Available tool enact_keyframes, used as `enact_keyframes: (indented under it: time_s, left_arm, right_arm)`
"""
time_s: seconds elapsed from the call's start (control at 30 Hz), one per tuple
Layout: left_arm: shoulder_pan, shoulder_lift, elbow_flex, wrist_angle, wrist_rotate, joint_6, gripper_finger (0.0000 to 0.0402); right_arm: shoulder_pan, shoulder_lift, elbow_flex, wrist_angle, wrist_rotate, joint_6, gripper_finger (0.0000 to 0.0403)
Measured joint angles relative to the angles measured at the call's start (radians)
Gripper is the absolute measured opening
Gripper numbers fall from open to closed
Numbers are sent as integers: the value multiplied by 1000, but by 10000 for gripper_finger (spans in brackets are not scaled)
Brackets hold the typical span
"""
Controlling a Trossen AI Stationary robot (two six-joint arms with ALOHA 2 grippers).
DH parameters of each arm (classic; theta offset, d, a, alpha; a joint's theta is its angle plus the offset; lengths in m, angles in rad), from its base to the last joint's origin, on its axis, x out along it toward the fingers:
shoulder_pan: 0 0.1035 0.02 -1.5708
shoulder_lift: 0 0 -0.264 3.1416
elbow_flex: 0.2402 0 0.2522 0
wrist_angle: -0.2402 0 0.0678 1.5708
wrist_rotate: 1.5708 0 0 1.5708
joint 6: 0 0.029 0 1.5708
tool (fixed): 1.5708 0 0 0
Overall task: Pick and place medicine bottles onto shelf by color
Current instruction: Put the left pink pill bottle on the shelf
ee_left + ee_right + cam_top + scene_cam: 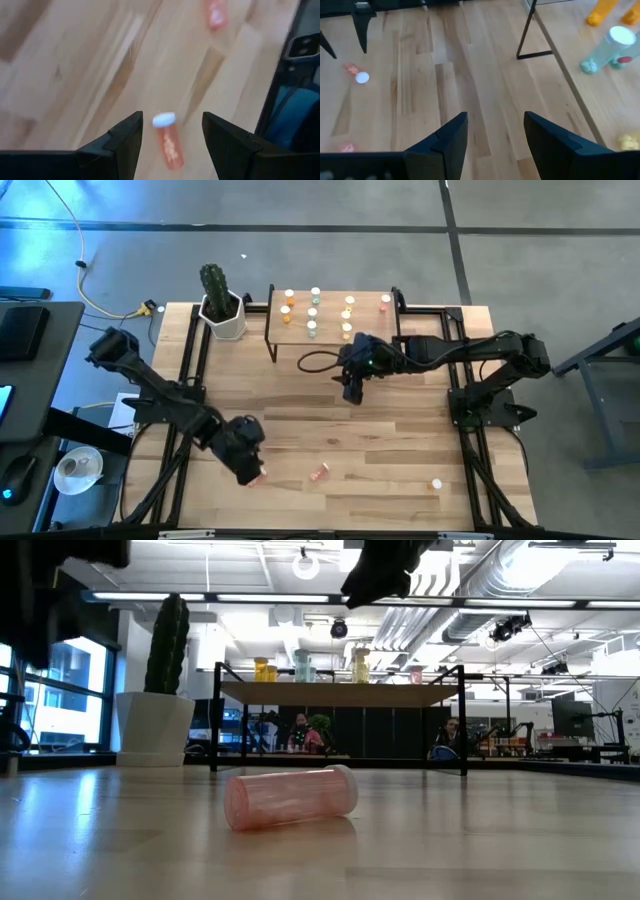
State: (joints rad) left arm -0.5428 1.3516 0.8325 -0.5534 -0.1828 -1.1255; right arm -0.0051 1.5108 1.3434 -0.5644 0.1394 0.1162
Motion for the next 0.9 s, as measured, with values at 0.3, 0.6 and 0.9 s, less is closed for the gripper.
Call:
enact_keyframes:
  time_s: [0.3, 0.6, 0.9]
  left_arm:
    - [-98, 101, -1, 33, 0, -179, 195]
    - [-155, 177, -1, 51, 1, -269, 195]
    - [-159, 217, -1, 69, 2, -271, 195]
  right_arm:
    - [13, 0, 0, 0, 0, 15, 186]
    - [13, 0, 0, 0, 0, 18, 186]
    - [13, 0, 0, 0, 1, 26, 186]
